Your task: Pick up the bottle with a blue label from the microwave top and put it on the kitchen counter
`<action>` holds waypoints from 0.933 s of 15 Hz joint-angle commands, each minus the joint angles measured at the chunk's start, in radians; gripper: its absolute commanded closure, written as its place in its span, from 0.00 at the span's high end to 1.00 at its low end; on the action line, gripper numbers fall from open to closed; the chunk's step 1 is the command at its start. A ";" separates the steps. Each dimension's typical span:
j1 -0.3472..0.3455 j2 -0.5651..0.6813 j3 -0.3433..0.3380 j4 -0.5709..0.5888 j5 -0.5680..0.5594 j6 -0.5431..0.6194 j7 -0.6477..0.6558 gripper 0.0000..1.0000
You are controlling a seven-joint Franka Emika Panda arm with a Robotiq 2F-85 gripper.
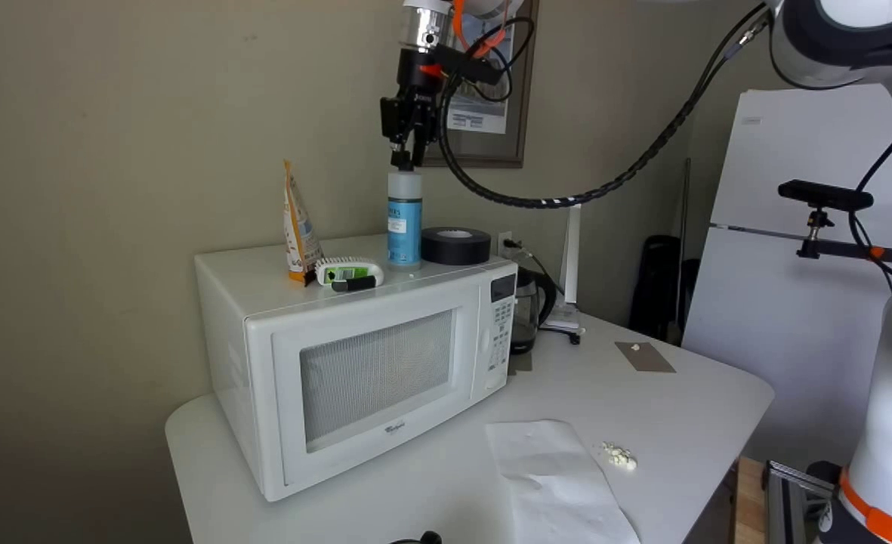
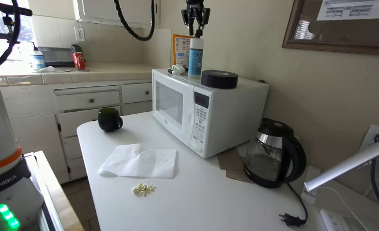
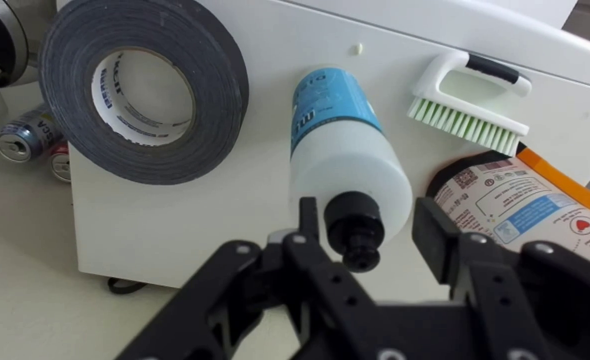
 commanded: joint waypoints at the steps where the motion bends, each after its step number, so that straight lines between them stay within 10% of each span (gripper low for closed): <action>1: 0.001 0.000 -0.003 0.011 -0.006 -0.029 0.009 0.28; 4: 0.000 -0.001 -0.005 0.009 -0.006 -0.026 0.009 0.05; 14: -0.023 -0.339 -0.011 -0.294 0.052 0.006 -0.022 0.07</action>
